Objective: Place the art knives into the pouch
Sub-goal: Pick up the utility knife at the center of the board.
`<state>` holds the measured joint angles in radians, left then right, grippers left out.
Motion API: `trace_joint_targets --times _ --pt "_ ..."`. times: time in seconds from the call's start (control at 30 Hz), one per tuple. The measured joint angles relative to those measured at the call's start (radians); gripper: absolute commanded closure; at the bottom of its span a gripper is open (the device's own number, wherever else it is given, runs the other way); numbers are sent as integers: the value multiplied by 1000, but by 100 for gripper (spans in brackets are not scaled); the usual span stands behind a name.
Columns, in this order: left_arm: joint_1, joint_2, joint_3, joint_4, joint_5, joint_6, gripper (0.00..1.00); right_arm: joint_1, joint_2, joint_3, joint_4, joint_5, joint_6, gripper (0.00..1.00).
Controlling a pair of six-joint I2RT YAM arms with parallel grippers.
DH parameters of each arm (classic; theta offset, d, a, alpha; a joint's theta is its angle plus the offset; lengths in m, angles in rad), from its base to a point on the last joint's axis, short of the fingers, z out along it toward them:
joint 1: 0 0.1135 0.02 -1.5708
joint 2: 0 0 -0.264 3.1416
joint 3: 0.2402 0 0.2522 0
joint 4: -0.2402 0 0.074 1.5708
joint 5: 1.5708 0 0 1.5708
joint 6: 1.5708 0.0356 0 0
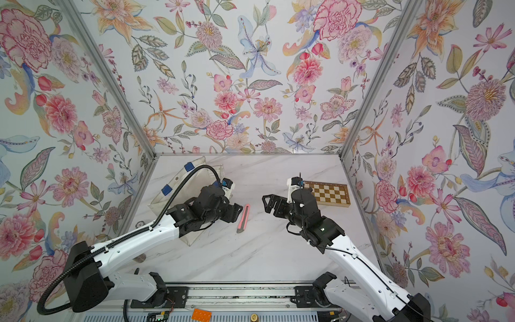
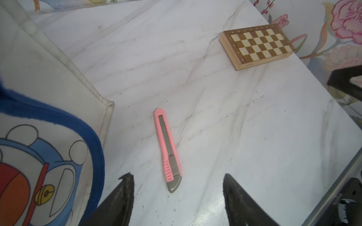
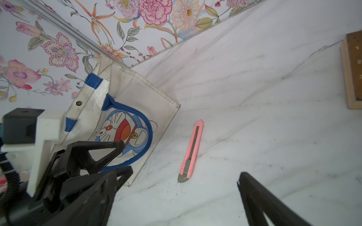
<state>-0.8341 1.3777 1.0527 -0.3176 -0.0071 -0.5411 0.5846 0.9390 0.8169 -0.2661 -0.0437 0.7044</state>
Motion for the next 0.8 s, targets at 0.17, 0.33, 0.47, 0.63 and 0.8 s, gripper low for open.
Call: trace_joint_targets --times 0.17,0.33,0.47,0.63,0.8 --pt "-15 122 51 9 -8 -5 41 -26 -17 -30 -8 0 0 1" --pt "-15 233 91 8 -27 -10 45 -50 -26 -58 -22 -2 -1 1" --pt "-20 303 106 4 -38 -21 46 -76 -34 -72 -34 -19 -5 1" --pt "-45 343 107 -26 -63 -53 45 -113 -38 -81 -38 -47 -13 1" --pt "-83 377 104 -47 -97 -95 45 -142 -41 -95 -40 -73 -19 1"
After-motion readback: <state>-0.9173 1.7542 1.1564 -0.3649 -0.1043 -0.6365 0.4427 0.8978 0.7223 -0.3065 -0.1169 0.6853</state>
